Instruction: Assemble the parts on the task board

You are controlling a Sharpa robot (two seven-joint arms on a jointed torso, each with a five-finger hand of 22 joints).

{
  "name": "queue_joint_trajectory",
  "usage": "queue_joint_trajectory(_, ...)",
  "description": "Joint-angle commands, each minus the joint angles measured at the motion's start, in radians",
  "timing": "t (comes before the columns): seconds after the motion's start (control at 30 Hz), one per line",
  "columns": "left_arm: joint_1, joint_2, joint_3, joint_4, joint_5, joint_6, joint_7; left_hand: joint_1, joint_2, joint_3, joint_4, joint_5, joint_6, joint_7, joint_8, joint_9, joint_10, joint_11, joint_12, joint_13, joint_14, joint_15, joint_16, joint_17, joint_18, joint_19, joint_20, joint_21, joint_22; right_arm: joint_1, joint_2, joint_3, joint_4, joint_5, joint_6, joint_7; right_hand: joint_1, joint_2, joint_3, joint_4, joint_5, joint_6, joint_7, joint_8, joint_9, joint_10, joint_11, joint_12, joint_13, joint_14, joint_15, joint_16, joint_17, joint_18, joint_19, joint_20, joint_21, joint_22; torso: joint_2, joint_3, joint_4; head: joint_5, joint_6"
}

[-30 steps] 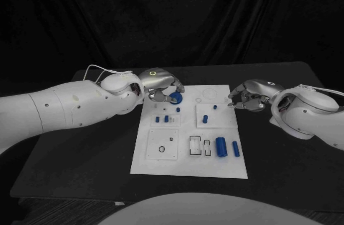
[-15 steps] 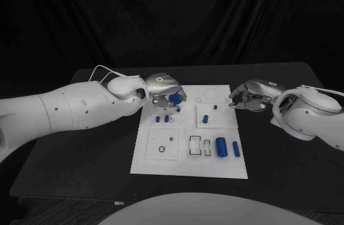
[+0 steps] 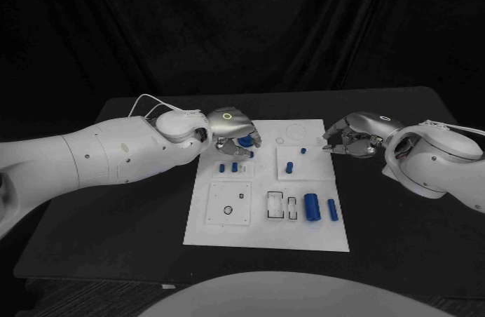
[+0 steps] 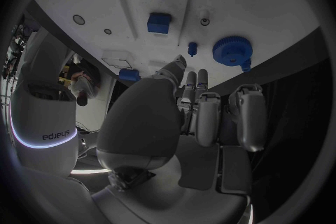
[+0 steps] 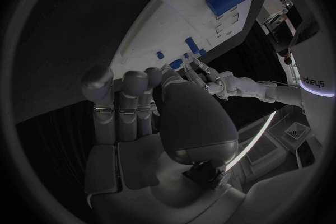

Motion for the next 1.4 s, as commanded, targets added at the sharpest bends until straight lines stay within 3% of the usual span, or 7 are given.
queue_joint_trajectory(0.03,-0.005,0.006,0.001,-0.006,-0.008,0.016,-0.009,-0.006,-0.003,0.01,0.0,0.012,0.007,-0.003,-0.003,-0.004,0.013,0.001,-0.004,-0.003,0.003,0.001,0.004,0.0,-0.009,-0.001,-0.003,-0.006,0.193,-0.001,-0.001,0.001,0.003,-0.002,-0.016,0.004,0.003,0.005,-0.002,-0.001,0.007,0.009,0.0,0.006,-0.001,0.003,-0.001,-0.002,-0.001,0.003,0.002,-0.001,-0.001,0.011,-0.005,0.0,-0.003,0.11,-0.001,-0.0005,-0.0012,-0.001,0.0)
queue_joint_trajectory(0.77,-0.047,0.045,0.001,-0.07,-0.008,-0.049,-0.019,0.006,-0.004,0.062,-0.02,0.074,0.045,0.0,0.007,-0.019,0.102,-0.004,0.004,-0.008,0.014,-0.004,0.014,0.012,-0.014,0.017,-0.007,0.017,0.201,-0.001,-0.007,0.001,0.016,-0.002,-0.019,0.006,0.004,0.004,-0.002,-0.002,0.007,0.01,0.0,0.006,-0.001,0.003,-0.001,-0.002,-0.001,0.003,0.002,-0.002,-0.001,0.011,-0.004,0.0,-0.002,0.11,0.0,-0.0007,0.0,-0.011,0.0)
queue_joint_trajectory(1.1,-0.053,0.047,0.001,-0.076,-0.008,-0.103,0.004,0.014,0.013,0.086,-0.043,0.1,0.137,0.004,0.055,-0.004,0.177,-0.013,0.025,0.004,0.018,-0.01,0.017,0.014,-0.016,0.023,-0.011,0.027,0.204,-0.002,-0.005,0.001,0.015,-0.002,-0.02,0.007,0.005,0.004,-0.003,-0.002,0.008,0.011,0.0,0.006,-0.002,0.004,-0.001,-0.002,-0.001,0.003,0.002,-0.001,0.0,0.011,-0.004,0.0,-0.003,0.11,0.0,-0.0008,-0.0005,-0.008,0.0)
queue_joint_trajectory(1.4,-0.054,0.038,0.001,-0.07,-0.008,-0.138,0.018,0.019,0.02,0.098,-0.062,0.113,0.18,0.012,0.07,-0.001,0.224,-0.012,0.01,-0.004,0.018,-0.01,0.013,0.005,-0.017,0.025,-0.013,0.029,0.205,-0.004,-0.004,0.001,0.013,-0.002,-0.021,0.008,0.005,0.004,-0.003,-0.002,0.008,0.011,0.0,0.006,-0.002,0.004,-0.001,-0.002,-0.001,0.003,0.002,-0.001,0.0,0.011,-0.004,0.0,-0.003,0.11,0.0,-0.0006,0.0005,-0.01,0.0)
